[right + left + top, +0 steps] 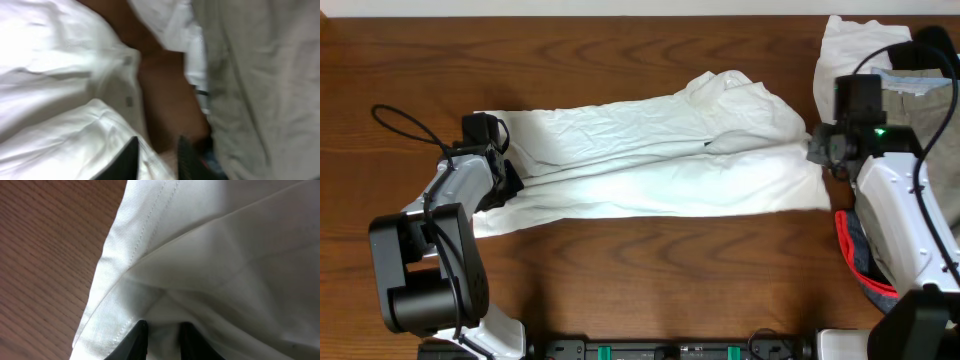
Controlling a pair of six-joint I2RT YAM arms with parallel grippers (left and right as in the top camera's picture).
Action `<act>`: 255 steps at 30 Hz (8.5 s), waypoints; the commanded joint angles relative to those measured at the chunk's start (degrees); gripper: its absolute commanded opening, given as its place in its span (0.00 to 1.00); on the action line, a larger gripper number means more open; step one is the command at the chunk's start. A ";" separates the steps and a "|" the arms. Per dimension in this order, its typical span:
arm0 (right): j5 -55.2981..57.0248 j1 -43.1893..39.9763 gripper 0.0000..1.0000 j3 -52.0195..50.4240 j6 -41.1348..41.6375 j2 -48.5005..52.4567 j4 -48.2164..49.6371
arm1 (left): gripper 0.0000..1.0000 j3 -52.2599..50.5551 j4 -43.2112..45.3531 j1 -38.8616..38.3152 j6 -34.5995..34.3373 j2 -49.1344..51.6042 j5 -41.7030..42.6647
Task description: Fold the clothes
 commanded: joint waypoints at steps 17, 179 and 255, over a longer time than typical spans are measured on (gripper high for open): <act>-28.96 -0.96 0.21 -0.07 -13.44 1.95 -0.07 | 0.24 -2.16 -0.79 -0.07 0.13 3.15 4.61; -9.46 1.25 0.01 12.41 -5.27 31.87 -9.53 | 0.93 -9.68 1.27 2.01 0.79 -31.10 13.62; -17.00 1.44 0.35 12.41 -6.82 3.50 -6.51 | 0.06 22.40 24.00 0.52 16.22 11.89 18.10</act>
